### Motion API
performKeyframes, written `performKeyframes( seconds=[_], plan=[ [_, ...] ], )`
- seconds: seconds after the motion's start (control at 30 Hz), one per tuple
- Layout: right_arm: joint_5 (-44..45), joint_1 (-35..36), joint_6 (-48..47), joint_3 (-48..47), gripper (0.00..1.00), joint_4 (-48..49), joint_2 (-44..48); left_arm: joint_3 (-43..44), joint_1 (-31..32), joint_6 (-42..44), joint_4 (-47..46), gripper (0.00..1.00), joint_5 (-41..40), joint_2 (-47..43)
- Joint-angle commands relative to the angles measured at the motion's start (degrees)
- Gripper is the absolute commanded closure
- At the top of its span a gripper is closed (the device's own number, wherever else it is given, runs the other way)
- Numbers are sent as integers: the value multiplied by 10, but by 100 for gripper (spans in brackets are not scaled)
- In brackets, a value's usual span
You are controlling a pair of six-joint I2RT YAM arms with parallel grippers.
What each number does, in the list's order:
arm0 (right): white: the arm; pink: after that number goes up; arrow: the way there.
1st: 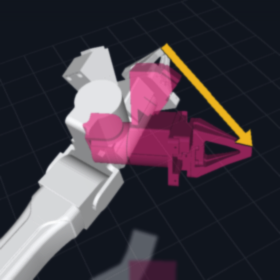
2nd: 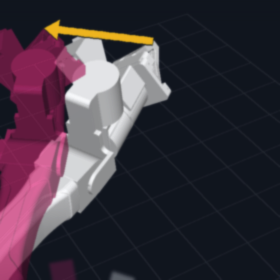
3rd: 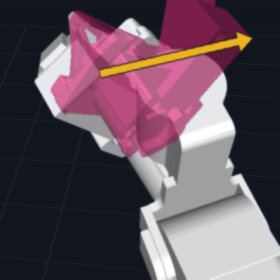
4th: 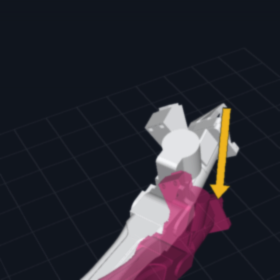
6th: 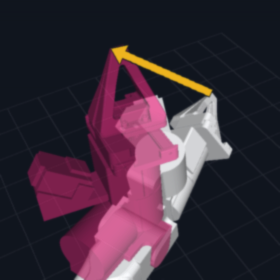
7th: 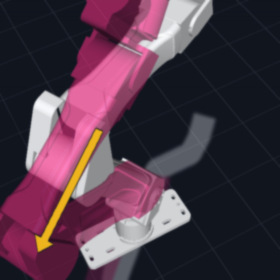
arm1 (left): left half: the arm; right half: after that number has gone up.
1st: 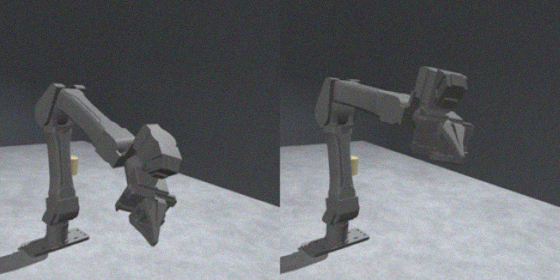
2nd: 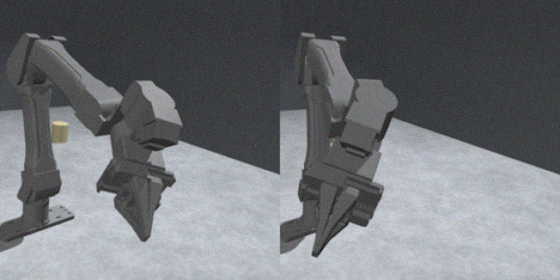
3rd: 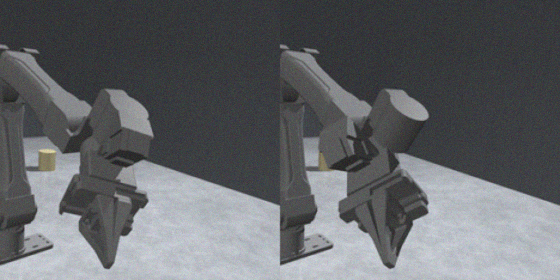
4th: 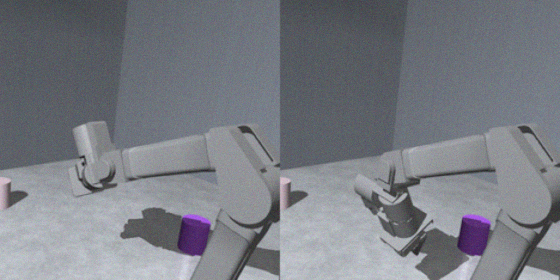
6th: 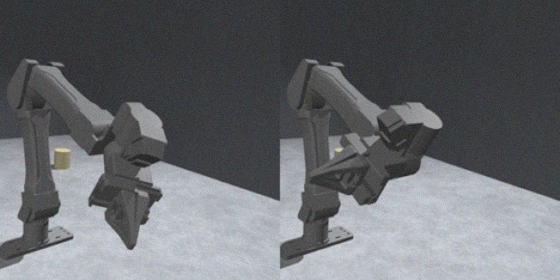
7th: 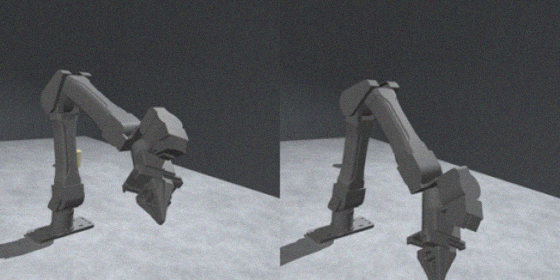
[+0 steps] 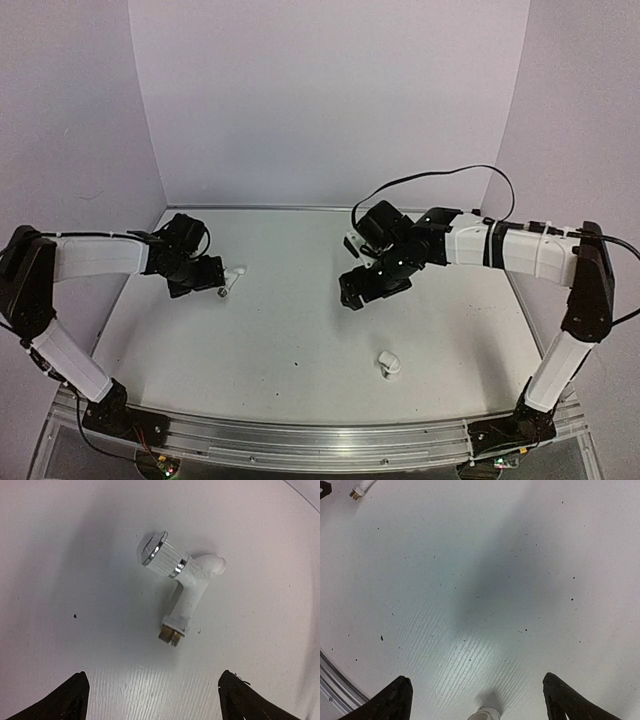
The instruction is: Install the water faucets
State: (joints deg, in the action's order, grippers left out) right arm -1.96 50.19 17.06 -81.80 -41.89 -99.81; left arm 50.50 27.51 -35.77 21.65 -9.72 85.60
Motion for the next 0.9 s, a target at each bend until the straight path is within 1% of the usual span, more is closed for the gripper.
performKeyframes(
  seconds=[0.0,0.1,0.13,0.17,0.33,0.4,0.5,0.57,0.63,0.7,0.77,0.87],
  plan=[
    [-14,-2,-13,35,9,97,9,98,-53,22,-3,10,80,85],
    [-33,-2,0,95,8,145,36,175,-66,26,-4,10,82,160],
    [-34,-2,6,111,8,155,42,188,-69,24,-4,11,89,181],
    [-34,-1,10,123,8,161,46,216,-72,28,-3,12,94,205],
    [-19,-2,29,170,8,167,73,290,-74,47,6,14,69,288],
    [-14,-2,32,184,8,169,88,302,-74,50,12,18,58,304],
    [-10,-1,34,193,8,169,106,295,-74,55,13,21,29,310],
    [-10,-1,33,191,8,169,111,290,-74,55,13,23,25,313],
    [-13,-2,33,184,8,169,112,285,-74,52,13,29,37,317],
    [-15,-2,31,178,8,169,110,282,-73,47,11,32,46,319],
    [-16,-2,30,169,8,169,103,282,-72,47,9,41,52,322],
    [-28,-1,33,155,9,169,93,280,-72,50,6,61,63,315]
  ],
)
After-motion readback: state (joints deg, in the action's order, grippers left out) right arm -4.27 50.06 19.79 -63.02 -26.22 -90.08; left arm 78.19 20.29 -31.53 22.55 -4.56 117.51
